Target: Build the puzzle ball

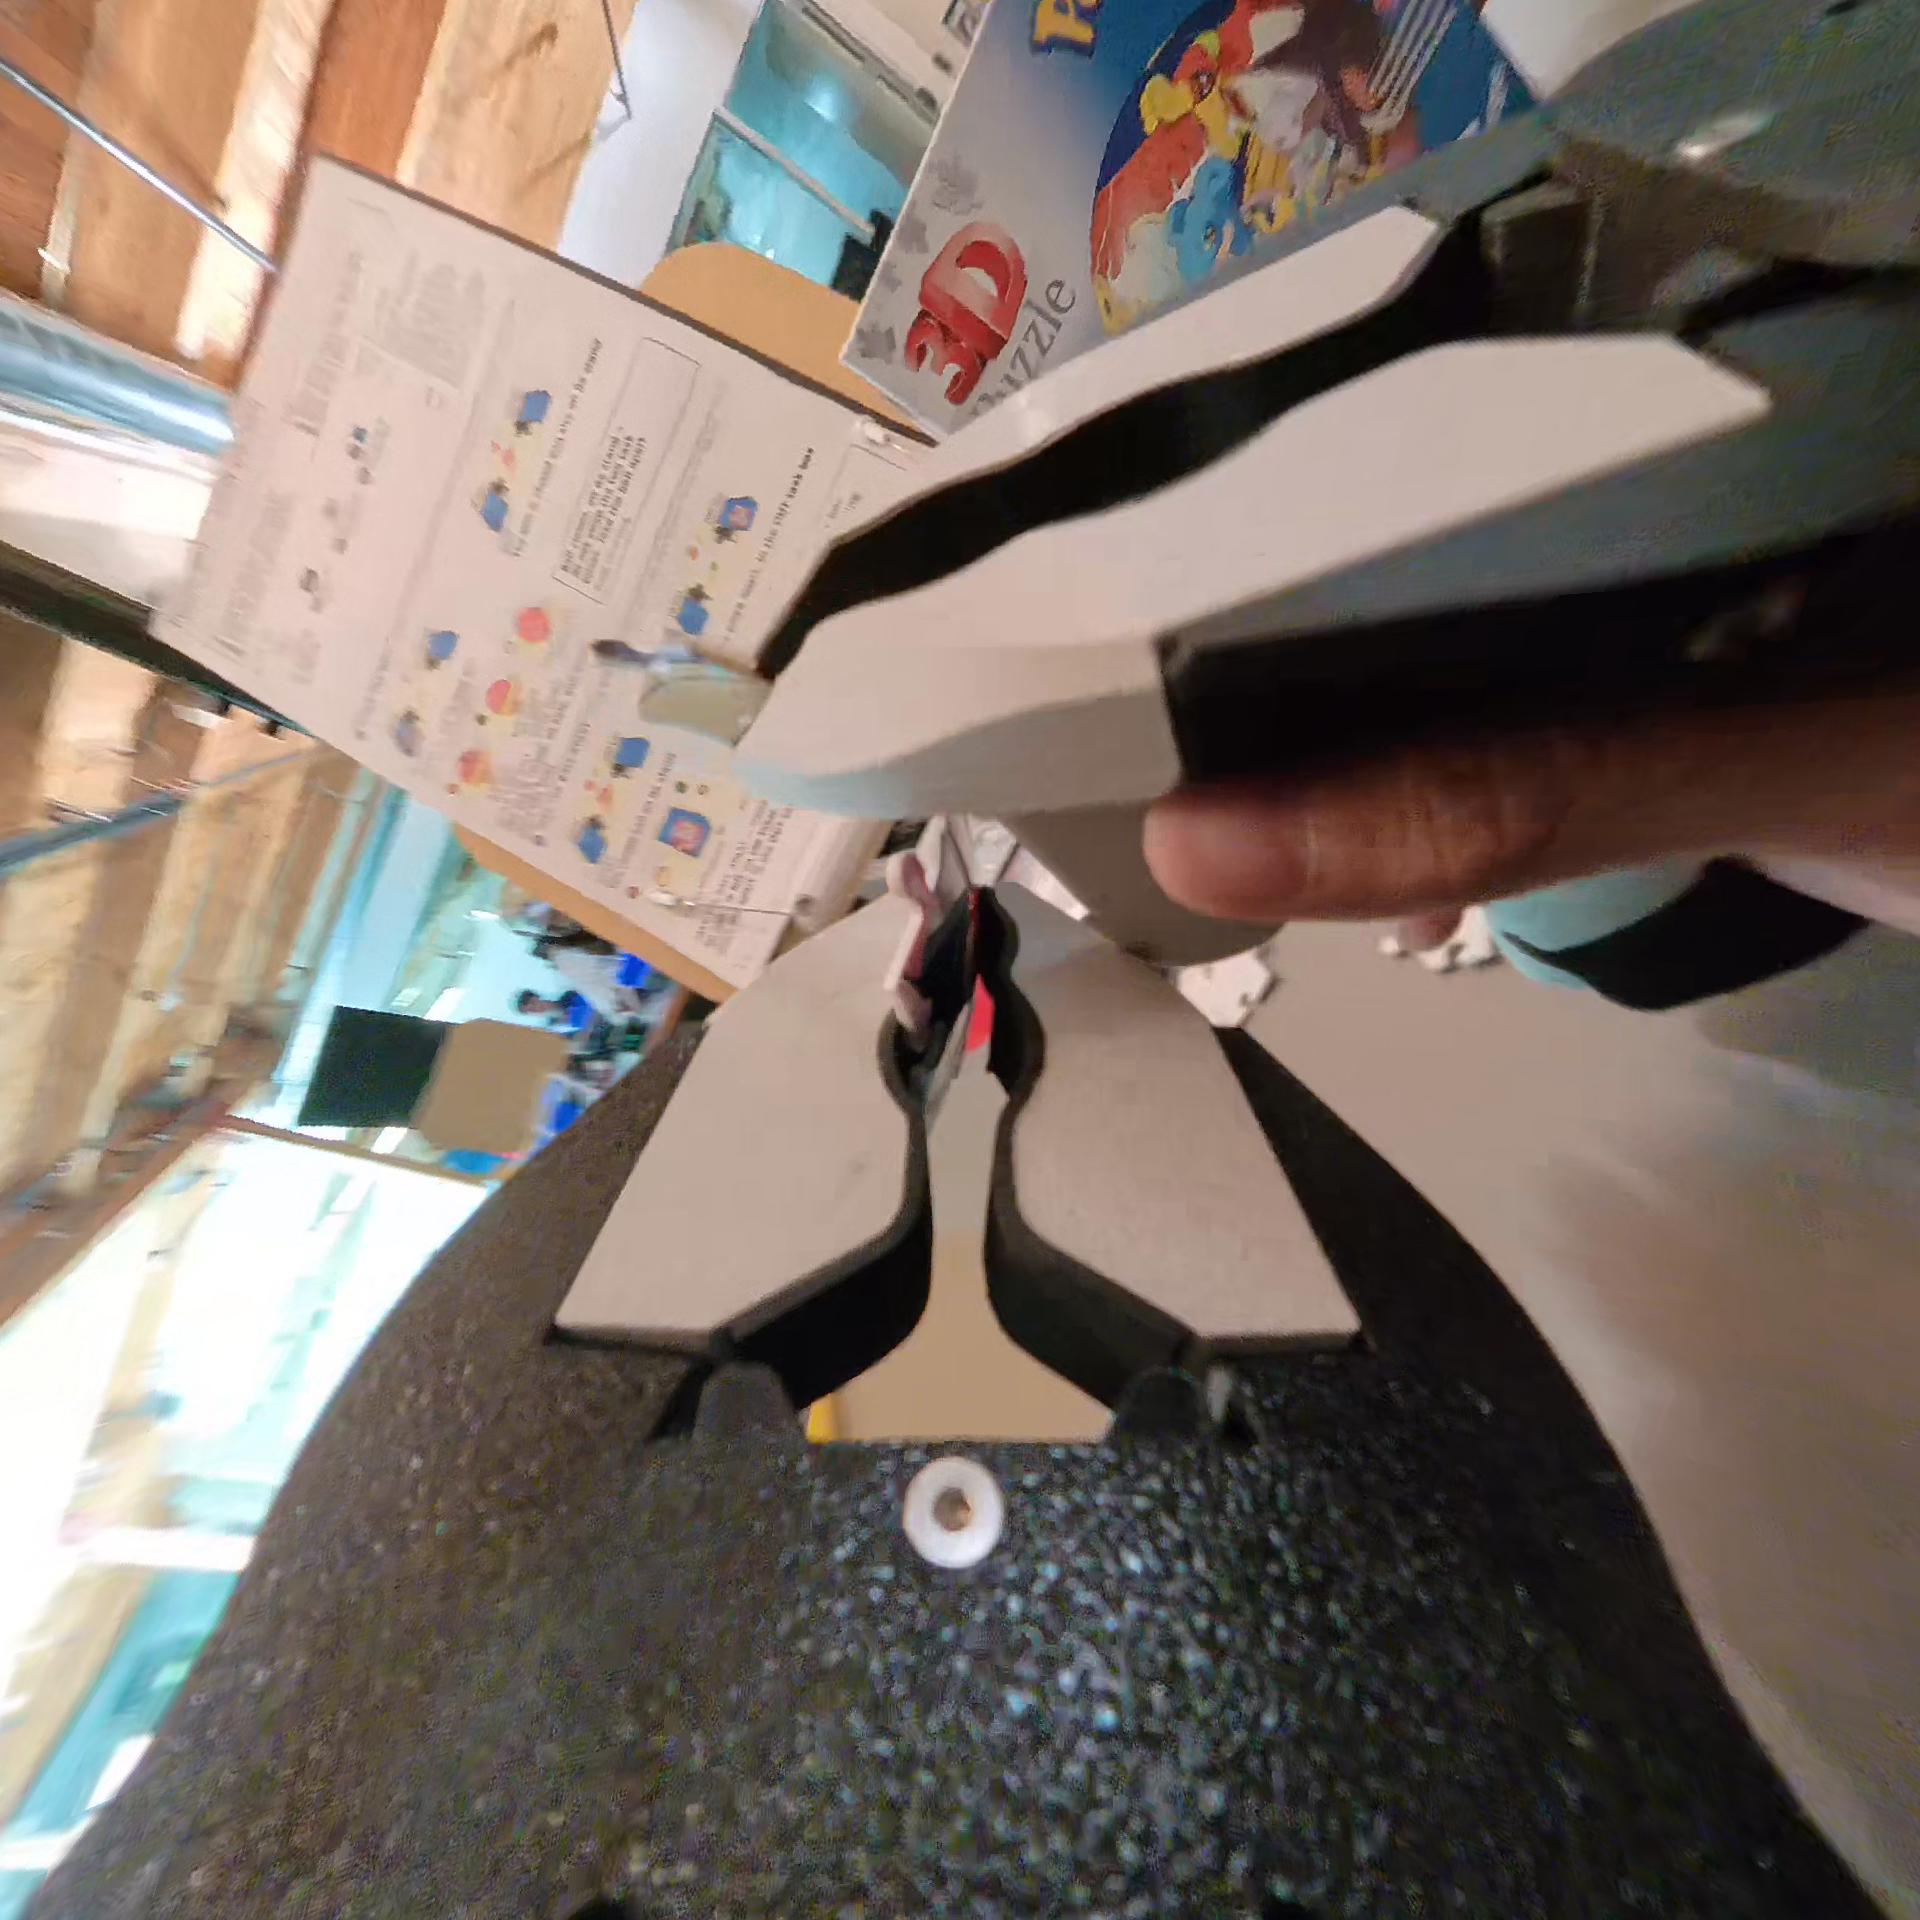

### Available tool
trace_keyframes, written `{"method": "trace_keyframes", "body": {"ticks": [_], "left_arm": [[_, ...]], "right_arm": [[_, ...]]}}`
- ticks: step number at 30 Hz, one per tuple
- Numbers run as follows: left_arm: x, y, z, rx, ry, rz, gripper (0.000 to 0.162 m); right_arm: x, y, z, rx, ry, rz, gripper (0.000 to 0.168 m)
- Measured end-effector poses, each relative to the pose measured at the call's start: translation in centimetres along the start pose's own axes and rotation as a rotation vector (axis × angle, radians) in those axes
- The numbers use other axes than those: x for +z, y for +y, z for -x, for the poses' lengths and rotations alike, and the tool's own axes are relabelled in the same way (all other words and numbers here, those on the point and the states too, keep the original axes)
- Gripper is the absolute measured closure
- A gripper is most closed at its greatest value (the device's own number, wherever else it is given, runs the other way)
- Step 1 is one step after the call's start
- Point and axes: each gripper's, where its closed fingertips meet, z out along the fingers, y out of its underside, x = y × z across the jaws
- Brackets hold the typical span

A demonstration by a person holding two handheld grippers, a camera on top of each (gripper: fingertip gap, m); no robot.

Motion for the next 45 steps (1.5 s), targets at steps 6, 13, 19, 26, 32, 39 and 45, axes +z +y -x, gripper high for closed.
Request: {"method": "trace_keyframes", "body": {"ticks": [6,13,19,26,32,39,45], "left_arm": [[0.7,0.4,-1.4,-0.366,0.197,-0.081,0.158],[0.8,-0.7,-2.0,-0.890,0.465,-0.257,0.158],[0.6,-1.5,-1.7,-1.155,0.578,-0.408,0.158],[0.3,-2.1,-1.7,-1.345,0.751,-0.538,0.158],[0.1,-2.3,-1.6,-1.424,0.814,-0.587,0.158],[0.1,-2.2,-3.1,-1.430,0.939,-0.487,0.158],[-2.0,-0.8,-5.8,-1.342,1.312,-0.257,0.158]], "right_arm": [[0.8,-0.1,0.8,-0.115,-0.014,0.117,0.151],[0.7,2.8,0.1,-0.284,0.018,0.438,0.151],[0.6,3.6,-0.7,-0.342,0.076,0.603,0.150],[0.8,3.8,-0.3,-0.253,0.060,0.635,0.151],[1.0,3.8,0.3,-0.252,0.011,0.624,0.151],[0.2,4.4,0.0,-0.176,0.024,0.663,0.143],[-2.7,4.0,1.0,0.001,-0.027,0.749,0.127]]}}
